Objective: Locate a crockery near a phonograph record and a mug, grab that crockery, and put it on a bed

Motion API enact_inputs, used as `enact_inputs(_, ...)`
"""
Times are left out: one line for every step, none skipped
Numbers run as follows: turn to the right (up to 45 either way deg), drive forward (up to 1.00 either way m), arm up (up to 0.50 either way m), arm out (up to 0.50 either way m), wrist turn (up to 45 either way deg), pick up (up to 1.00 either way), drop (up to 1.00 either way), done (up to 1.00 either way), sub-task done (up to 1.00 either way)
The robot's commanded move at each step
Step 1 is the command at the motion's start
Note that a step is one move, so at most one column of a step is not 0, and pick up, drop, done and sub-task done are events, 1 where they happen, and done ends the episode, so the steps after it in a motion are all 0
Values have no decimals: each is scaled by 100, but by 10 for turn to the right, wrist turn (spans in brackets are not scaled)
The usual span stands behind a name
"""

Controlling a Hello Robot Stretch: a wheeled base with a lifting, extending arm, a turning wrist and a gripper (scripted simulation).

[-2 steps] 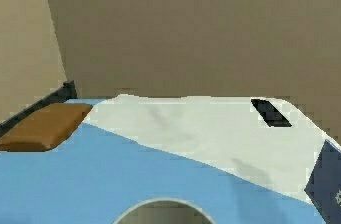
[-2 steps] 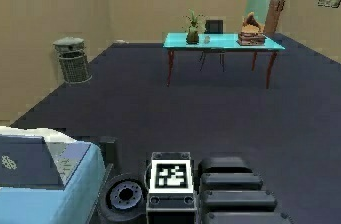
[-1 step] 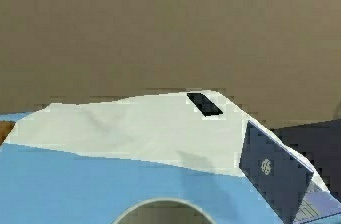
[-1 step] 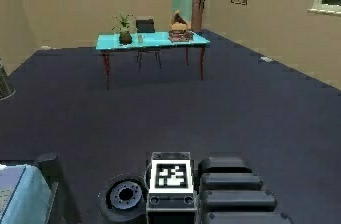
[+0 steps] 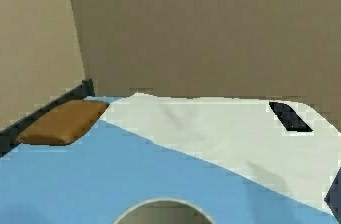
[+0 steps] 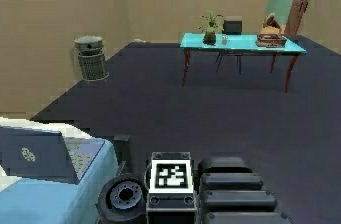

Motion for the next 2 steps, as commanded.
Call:
enact_inputs(-30,0,0,0,0,0,0,0,0)
enact_inputs(60,0,0,0,0,0,0,0,0)
